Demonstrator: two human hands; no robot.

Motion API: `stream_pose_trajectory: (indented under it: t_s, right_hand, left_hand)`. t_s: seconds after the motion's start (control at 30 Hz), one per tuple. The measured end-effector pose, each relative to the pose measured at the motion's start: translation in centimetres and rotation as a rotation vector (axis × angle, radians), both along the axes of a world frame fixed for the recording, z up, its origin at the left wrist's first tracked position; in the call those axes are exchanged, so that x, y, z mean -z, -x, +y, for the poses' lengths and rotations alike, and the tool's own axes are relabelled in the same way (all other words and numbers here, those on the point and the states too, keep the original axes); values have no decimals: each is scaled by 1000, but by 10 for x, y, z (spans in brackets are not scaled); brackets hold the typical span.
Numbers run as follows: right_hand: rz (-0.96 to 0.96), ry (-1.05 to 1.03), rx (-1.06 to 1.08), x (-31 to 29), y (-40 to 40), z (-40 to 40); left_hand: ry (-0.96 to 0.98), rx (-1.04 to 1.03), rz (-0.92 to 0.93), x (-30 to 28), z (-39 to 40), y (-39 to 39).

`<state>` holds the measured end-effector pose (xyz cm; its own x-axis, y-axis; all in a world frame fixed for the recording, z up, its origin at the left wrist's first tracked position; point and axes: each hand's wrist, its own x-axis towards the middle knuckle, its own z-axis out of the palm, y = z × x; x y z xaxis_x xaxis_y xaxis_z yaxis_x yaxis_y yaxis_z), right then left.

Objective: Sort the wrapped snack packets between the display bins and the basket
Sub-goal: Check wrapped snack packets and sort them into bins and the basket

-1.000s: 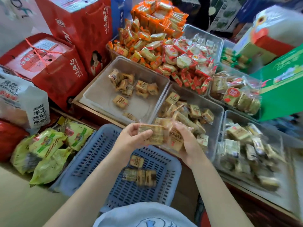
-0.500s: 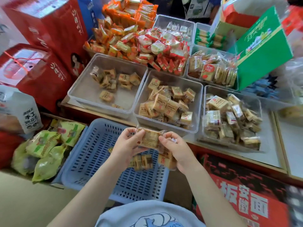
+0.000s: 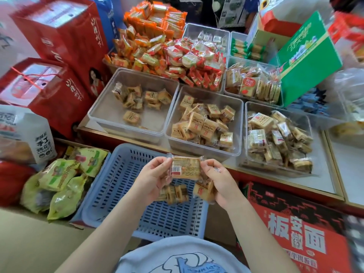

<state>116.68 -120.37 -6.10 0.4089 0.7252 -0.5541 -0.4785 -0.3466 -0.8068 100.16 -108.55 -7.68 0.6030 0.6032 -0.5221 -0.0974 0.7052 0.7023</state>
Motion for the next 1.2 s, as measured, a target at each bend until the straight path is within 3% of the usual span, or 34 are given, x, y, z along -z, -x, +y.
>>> stream_pose_trajectory:
  t_s: [0.33,0.53,0.6,0.8,0.93,1.03,1.2]
  right_hand:
    - [72,-34,94,-18,16,21]
    - [65,-4,44,-23,37,33]
    - [84,-18,41,-24,43,36]
    - [95,42,125,-27,44,37]
    - [68,41,136,-22,46,41]
    - [-4,-11,147,-18,52,45]
    - [-4,-59,187,-16,59,49]
  left_hand:
    - [-569,73,370,-5,33,15]
    - [-948,573,324,-9,33,19]
    - [-881,519,340,-6,32,18]
    - [-178,397,147,-21,41,23]
    - [8,318,123,-19,43,21]
    - [35,232,172,-9,45,20]
    - [-285,444,234,0,49,25]
